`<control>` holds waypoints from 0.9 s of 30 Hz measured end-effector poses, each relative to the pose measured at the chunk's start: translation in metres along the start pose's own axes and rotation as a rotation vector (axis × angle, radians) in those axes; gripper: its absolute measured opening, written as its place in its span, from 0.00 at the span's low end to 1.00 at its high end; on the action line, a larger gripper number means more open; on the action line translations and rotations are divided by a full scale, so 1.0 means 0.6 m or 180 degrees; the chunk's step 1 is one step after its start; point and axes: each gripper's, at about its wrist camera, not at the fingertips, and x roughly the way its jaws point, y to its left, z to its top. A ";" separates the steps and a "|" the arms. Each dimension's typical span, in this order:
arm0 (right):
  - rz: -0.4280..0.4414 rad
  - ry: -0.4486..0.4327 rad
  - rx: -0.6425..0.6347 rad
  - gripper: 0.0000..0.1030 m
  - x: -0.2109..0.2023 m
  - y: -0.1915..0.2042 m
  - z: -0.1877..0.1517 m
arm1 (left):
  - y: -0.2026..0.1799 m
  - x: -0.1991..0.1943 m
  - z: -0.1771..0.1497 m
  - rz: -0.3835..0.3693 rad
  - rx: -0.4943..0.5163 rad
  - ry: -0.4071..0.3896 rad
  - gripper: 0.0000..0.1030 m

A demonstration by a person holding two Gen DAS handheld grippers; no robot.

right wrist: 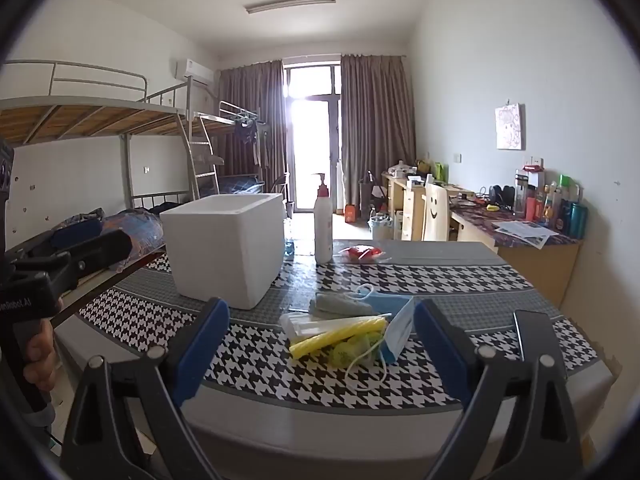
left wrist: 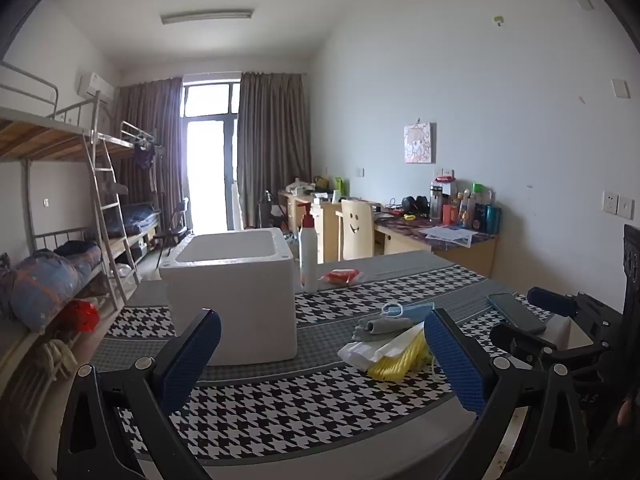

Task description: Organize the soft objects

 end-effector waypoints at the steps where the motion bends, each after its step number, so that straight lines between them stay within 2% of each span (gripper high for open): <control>1: -0.0004 0.0001 0.0006 0.93 0.000 0.000 0.000 | -0.002 0.005 0.001 -0.0002 -0.0001 0.0012 0.99; 27: -0.0046 -0.0024 0.0014 0.93 0.003 0.001 -0.001 | 0.004 0.007 -0.001 -0.0016 -0.0045 0.0002 0.99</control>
